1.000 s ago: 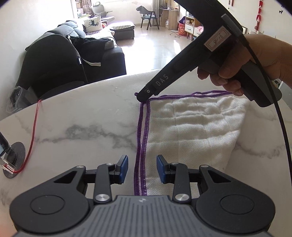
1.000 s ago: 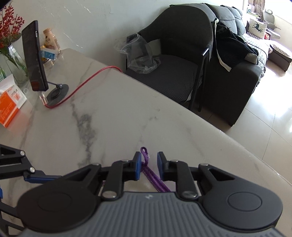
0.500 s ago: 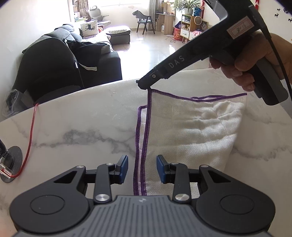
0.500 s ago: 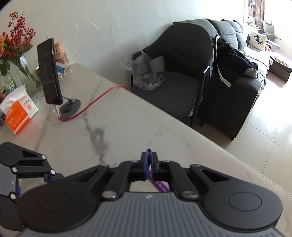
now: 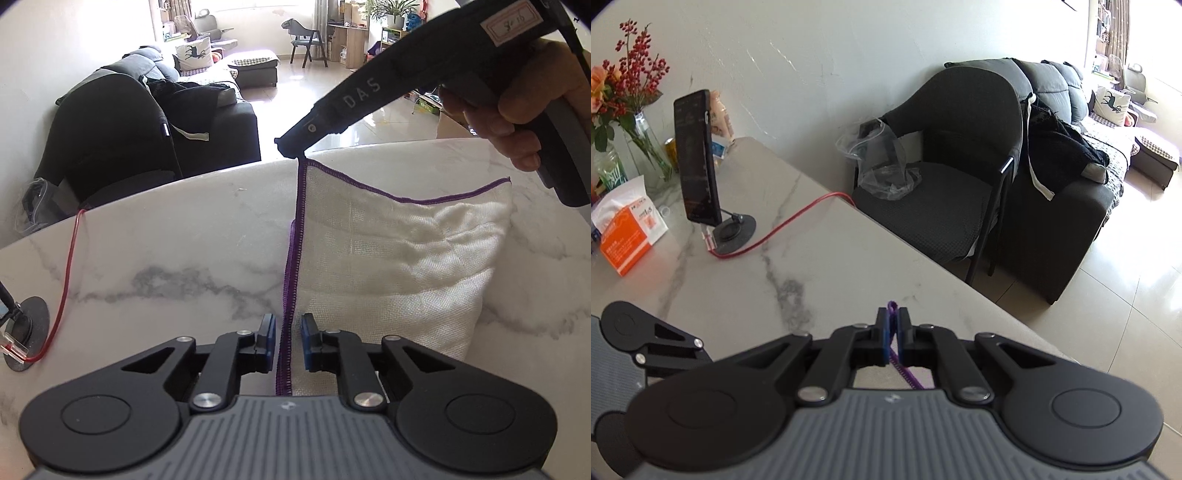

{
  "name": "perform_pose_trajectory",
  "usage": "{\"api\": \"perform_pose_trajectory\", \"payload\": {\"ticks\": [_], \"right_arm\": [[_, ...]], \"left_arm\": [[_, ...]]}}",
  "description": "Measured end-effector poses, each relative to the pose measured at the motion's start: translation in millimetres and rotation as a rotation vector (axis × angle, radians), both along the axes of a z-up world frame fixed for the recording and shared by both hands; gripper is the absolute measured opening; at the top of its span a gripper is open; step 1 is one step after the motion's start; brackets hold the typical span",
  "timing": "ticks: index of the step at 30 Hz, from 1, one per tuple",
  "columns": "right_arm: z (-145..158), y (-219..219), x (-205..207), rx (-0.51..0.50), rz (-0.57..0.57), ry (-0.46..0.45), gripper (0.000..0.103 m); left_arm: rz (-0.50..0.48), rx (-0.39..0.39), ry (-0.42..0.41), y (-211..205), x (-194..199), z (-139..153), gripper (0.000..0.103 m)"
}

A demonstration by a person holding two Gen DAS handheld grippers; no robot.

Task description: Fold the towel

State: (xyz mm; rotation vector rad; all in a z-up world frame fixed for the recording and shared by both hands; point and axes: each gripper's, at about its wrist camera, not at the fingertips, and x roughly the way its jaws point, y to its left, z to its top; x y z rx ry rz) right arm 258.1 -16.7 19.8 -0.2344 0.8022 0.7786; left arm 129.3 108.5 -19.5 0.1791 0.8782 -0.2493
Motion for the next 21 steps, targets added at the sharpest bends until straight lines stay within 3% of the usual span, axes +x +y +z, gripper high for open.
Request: {"api": "perform_pose_trajectory", "payload": {"ticks": [2,6,8,10,11,14,21], "right_arm": [[-10.3,2.8,5.0,-0.015,-0.007,0.014,0.004],[-26.5,6.6,11.5,-0.042,-0.021,0.04,0.005],[-30.2,6.9,12.8,-0.052,-0.03,0.048,0.019],[-28.3,3.6,12.1,-0.049,-0.049,0.05,0.043],[-25.8,0.7,11.1,-0.043,-0.058,0.048,0.046],[-11.5,-13.0,4.1,-0.028,-0.078,0.026,0.05],[-0.2,-27.2,-29.4,-0.089,-0.033,0.01,0.047]], "left_arm": [[0.011,-0.006,-0.015,1.8,-2.1,1.7,0.033],[0.006,-0.049,-0.036,5.2,-5.7,6.5,0.033],[-0.006,-0.07,-0.025,4.9,-5.7,6.7,0.033],[-0.004,-0.073,-0.025,3.4,-7.1,7.4,0.033],[-0.001,-0.072,-0.027,3.5,-8.5,8.3,0.033],[-0.001,-0.08,-0.036,7.2,-15.1,13.6,0.033],[-0.058,-0.083,-0.026,5.7,-34.5,22.6,0.033]]}}
